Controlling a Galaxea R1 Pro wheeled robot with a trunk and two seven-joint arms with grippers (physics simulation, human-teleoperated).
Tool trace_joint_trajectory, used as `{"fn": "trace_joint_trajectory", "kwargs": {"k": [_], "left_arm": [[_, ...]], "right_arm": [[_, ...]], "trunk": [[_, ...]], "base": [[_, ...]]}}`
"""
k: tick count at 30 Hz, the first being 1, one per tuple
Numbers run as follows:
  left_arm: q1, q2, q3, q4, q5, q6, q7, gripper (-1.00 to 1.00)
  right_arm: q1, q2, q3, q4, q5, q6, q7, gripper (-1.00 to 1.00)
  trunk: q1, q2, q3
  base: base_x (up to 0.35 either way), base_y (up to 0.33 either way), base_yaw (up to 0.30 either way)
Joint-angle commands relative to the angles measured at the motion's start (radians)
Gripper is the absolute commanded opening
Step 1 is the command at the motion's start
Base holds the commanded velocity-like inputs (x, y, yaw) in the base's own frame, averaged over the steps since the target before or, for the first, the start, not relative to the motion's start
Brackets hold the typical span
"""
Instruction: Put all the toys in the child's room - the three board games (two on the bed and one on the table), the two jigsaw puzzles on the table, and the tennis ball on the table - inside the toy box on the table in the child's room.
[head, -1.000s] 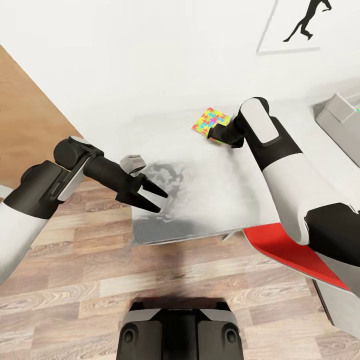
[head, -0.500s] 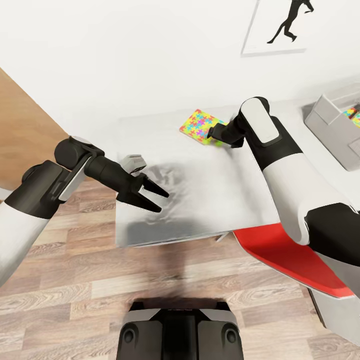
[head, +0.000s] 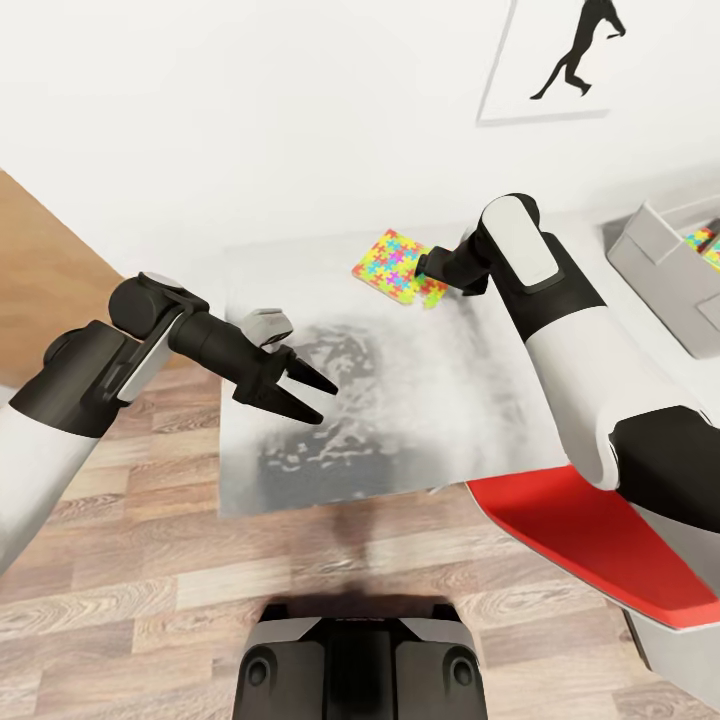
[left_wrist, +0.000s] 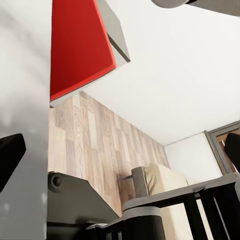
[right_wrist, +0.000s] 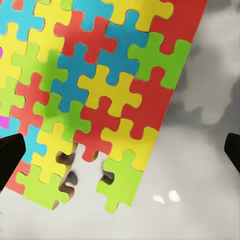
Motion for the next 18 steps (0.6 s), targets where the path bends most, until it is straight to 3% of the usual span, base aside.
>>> {"fn": "trace_joint_trajectory", "kwargs": {"k": [1, 18], "left_arm": [[-0.001, 0.001, -0.002, 0.0, 0.001, 0.011, -0.004, 1.0], [-0.001, 0.001, -0.004, 0.0, 0.001, 0.01, -0.004, 1.0]], "right_arm": [[-0.001, 0.0, 0.002, -0.001, -0.01, 0.0, -0.01, 1.0], [-0.003, 0.001, 0.001, 0.0, -0.008, 0.0, -0.01, 1.0]], "trunk": [[0.001, -0.001, -0.001], [0.001, -0.001, -0.001]], "base": [[0.093, -0.022, 0.0], [0.017, -0.006, 0.0]]}}
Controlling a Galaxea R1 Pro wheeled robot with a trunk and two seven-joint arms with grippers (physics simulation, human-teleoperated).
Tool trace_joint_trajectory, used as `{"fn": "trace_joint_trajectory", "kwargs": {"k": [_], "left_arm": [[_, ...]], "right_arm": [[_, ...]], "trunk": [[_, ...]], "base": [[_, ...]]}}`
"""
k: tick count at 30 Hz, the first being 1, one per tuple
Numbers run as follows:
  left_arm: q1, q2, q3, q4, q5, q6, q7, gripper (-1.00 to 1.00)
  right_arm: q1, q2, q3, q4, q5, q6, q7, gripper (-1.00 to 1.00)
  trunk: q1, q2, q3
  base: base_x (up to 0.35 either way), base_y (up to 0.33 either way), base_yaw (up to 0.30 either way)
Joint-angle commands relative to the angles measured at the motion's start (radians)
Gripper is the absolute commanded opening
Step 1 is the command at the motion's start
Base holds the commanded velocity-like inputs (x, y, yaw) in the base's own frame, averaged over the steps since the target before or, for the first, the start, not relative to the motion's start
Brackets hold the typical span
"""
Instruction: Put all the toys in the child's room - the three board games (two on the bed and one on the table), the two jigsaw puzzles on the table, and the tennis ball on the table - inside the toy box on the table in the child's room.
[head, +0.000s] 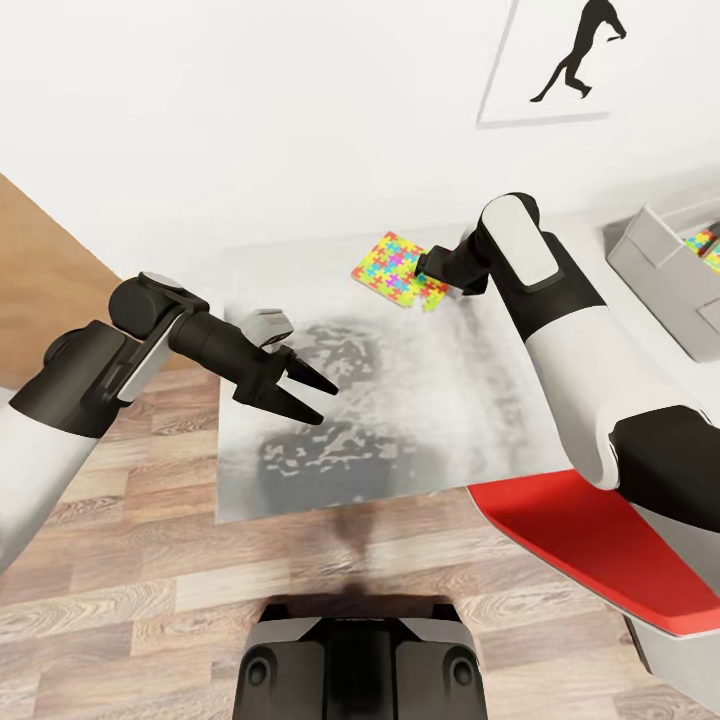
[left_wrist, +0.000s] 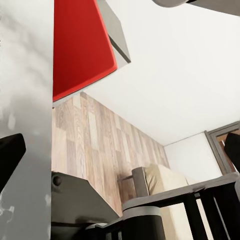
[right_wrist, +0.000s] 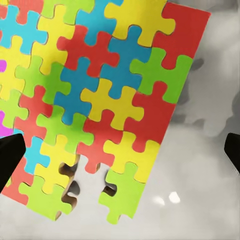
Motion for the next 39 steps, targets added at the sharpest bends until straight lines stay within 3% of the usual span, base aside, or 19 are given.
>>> {"fn": "trace_joint_trajectory", "kwargs": {"k": [1, 4, 8, 12, 39], "left_arm": [[-0.001, 0.001, -0.002, 0.0, 0.001, 0.011, -0.004, 1.0], [-0.001, 0.001, -0.002, 0.0, 0.001, 0.011, -0.004, 1.0], [-0.001, 0.001, -0.002, 0.0, 0.001, 0.011, -0.004, 1.0], [-0.001, 0.002, -0.002, 0.0, 0.001, 0.011, -0.004, 1.0], [-0.001, 0.003, 0.001, 0.001, 0.002, 0.011, -0.004, 1.0]], "right_arm": [[-0.001, 0.0, 0.002, 0.0, -0.006, 0.001, -0.01, 1.0], [-0.002, 0.0, 0.001, 0.0, 0.018, 0.001, -0.01, 1.0], [-0.002, 0.002, -0.002, 0.0, 0.08, 0.001, -0.007, 1.0], [-0.001, 0.003, -0.004, 0.001, 0.102, 0.002, -0.006, 1.0], [-0.001, 0.005, -0.006, -0.002, 0.107, 0.002, -0.005, 1.0]], "trunk": [[0.0, -0.001, -0.001], [0.0, -0.001, -0.001], [0.0, -0.001, -0.001], [0.0, -0.001, -0.001], [0.0, -0.001, -0.001]], "base": [[0.061, -0.062, 0.0], [0.085, -0.102, 0.0], [0.049, -0.05, 0.0], [0.01, -0.011, 0.0], [0.0, 0.0, 0.0]]}}
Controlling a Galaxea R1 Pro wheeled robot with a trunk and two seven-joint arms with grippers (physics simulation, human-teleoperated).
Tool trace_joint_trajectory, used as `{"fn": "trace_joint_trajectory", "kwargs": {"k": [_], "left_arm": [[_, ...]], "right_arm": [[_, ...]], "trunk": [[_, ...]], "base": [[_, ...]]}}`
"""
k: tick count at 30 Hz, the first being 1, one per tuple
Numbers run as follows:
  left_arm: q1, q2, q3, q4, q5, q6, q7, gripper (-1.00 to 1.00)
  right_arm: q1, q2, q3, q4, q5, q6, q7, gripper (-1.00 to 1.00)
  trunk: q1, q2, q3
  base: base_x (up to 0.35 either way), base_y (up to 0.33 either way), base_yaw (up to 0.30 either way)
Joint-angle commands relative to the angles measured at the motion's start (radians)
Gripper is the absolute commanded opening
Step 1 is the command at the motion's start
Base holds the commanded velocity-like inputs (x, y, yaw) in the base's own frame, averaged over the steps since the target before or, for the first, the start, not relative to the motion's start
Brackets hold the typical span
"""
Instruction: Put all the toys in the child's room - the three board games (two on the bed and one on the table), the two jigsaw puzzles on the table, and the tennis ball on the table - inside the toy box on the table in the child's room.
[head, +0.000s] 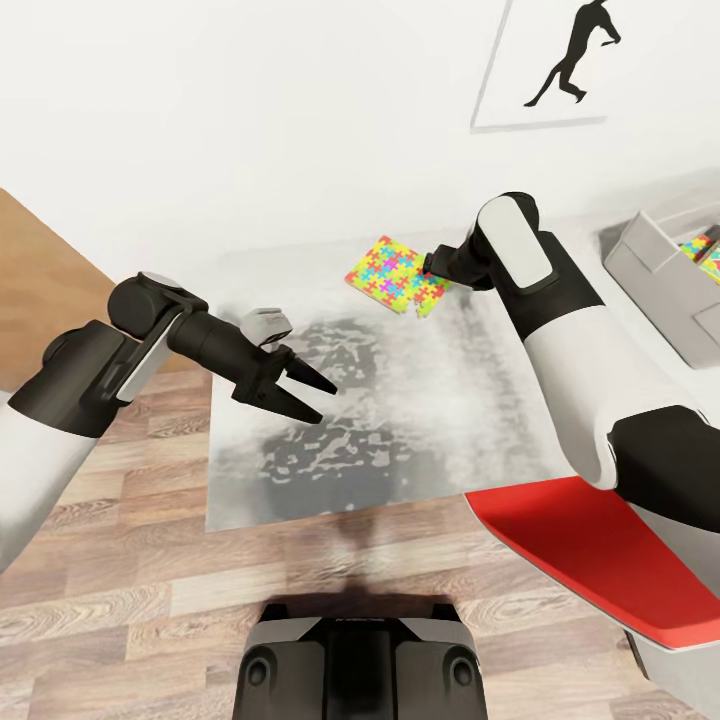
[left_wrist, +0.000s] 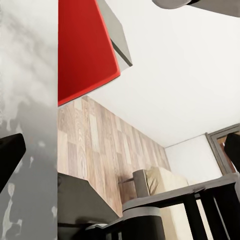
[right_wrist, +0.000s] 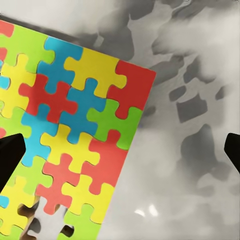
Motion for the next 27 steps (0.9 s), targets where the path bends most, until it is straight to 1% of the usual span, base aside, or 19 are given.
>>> {"fn": "trace_joint_trajectory", "kwargs": {"k": [1, 18, 27], "left_arm": [[-0.001, 0.001, -0.002, 0.0, 0.001, 0.011, -0.004, 1.0], [-0.001, 0.003, 0.001, 0.0, 0.001, 0.011, -0.004, 1.0], [-0.001, 0.004, 0.001, 0.001, 0.001, 0.011, -0.004, 1.0]], "right_arm": [[-0.001, 0.0, 0.002, -0.001, -0.01, 0.001, -0.01, 1.0], [-0.002, 0.001, -0.001, -0.009, -0.01, 0.002, -0.011, 1.0], [-0.006, 0.01, -0.001, -0.012, -0.009, 0.001, -0.012, 1.0]], "trunk": [[0.0, -0.001, -0.001], [0.0, -0.001, -0.001], [0.0, -0.001, -0.001]], "base": [[0.0, 0.0, 0.0], [0.0, 0.0, 0.0], [0.0, 0.0, 0.0]]}}
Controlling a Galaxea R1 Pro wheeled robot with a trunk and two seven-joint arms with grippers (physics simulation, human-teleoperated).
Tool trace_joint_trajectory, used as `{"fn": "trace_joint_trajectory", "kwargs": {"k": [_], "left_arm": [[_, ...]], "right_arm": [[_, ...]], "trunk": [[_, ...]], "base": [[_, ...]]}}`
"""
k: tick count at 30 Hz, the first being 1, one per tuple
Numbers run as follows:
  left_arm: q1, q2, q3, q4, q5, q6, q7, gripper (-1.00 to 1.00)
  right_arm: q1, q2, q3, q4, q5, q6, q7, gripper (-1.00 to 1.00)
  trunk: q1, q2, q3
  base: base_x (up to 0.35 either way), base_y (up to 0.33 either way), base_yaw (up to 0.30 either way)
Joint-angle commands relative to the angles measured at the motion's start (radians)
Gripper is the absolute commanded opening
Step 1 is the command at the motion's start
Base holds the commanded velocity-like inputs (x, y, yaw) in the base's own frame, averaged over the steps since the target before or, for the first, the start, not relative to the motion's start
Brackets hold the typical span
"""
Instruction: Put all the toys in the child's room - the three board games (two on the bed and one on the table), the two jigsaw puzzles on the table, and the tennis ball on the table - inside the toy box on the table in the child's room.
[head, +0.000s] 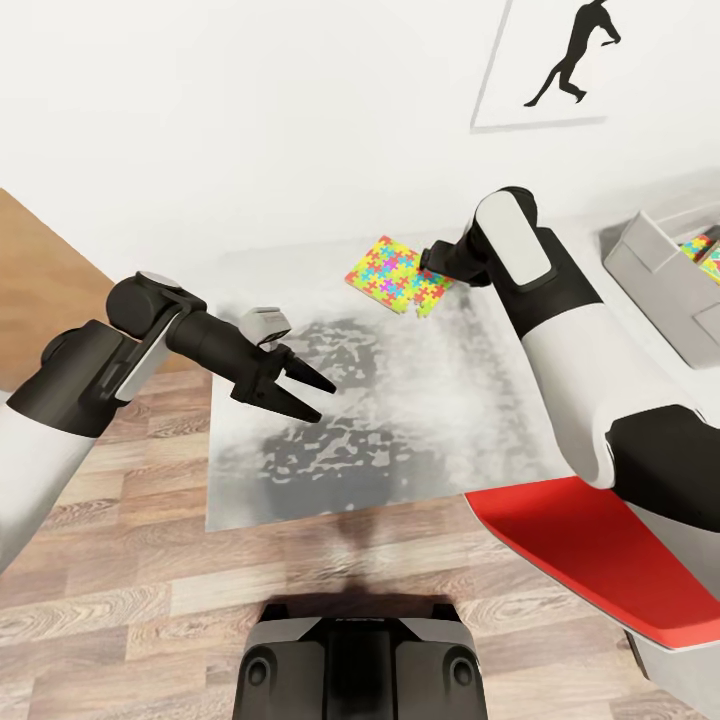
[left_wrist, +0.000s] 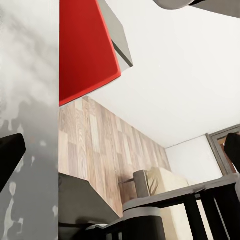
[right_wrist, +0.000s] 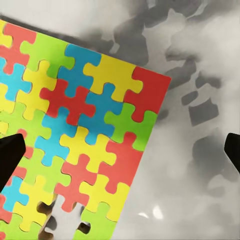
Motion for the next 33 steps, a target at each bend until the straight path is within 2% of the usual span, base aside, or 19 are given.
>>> {"fn": "trace_joint_trajectory", "kwargs": {"k": [1, 18, 33], "left_arm": [[-0.001, 0.001, -0.002, 0.002, 0.001, 0.011, -0.004, 1.0], [0.006, -0.002, -0.002, 0.014, 0.001, 0.009, -0.004, 1.0], [0.014, 0.0, -0.002, 0.014, -0.001, 0.003, -0.004, 1.0]], "right_arm": [[-0.002, 0.0, 0.003, -0.001, -0.01, 0.001, -0.01, 1.0], [-0.005, -0.013, 0.004, -0.001, -0.011, 0.008, -0.012, 1.0], [-0.003, -0.008, 0.008, 0.001, -0.011, 0.008, -0.011, 1.0]], "trunk": [[0.0, -0.001, -0.001], [0.0, -0.001, -0.001], [0.0, -0.001, -0.001]], "base": [[0.0, 0.0, 0.0], [0.007, 0.0, 0.0], [0.025, 0.013, 0.0]]}}
